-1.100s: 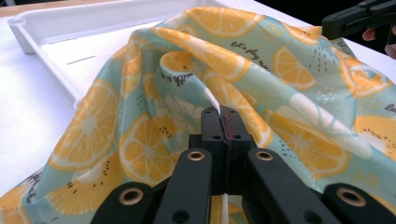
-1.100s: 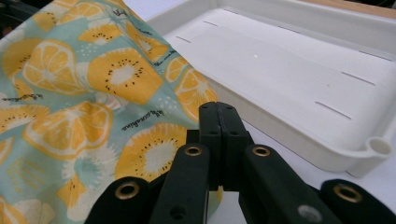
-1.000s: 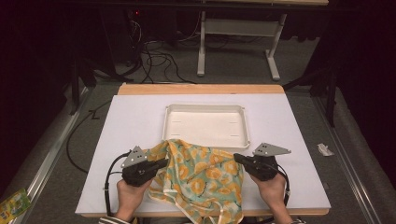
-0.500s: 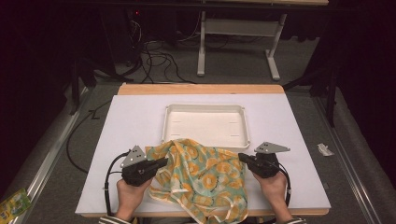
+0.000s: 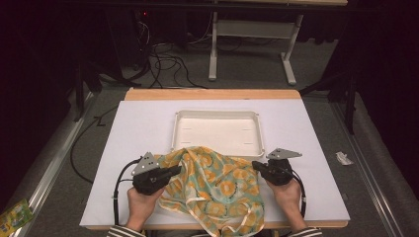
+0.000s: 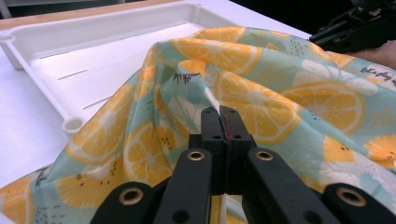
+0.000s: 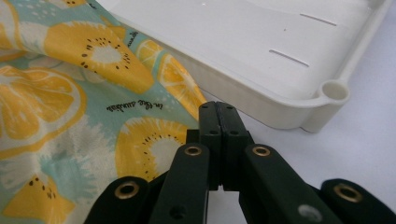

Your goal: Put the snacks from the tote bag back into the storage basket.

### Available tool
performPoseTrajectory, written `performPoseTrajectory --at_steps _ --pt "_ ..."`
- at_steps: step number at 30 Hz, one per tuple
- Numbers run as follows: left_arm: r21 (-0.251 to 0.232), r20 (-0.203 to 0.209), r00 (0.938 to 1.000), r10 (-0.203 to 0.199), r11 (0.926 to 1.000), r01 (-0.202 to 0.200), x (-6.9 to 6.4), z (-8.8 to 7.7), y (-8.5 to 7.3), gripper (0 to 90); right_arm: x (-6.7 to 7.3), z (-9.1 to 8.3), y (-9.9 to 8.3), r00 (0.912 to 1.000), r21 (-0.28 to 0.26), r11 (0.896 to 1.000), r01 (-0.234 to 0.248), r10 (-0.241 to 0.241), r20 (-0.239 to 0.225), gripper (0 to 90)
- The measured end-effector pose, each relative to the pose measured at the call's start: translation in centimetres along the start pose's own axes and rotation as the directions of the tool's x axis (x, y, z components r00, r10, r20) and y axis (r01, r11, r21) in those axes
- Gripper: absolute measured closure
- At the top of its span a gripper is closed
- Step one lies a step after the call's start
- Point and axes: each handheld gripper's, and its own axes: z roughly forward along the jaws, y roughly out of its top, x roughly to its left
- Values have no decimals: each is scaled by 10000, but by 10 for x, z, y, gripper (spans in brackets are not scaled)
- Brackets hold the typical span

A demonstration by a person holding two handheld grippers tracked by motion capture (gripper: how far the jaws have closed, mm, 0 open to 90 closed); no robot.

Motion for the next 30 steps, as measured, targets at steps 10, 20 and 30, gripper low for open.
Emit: performPoseTrajectory --at_steps 10,20,30 --pt "42 115 9999 68 10000 -69 -3 2 1 900 12 -24 1 9995 -770 9966 309 -316 -73 758" --pt "70 129 9999 113 9999 -114 -4 4 1 900 42 -51 5 9894 -1385 9848 1045 -1171 -864 686" --pt "70 139 9998 110 9999 -111 -4 4 1 900 58 -43 1 9768 -1205 9858 1170 -1361 -1651 593"
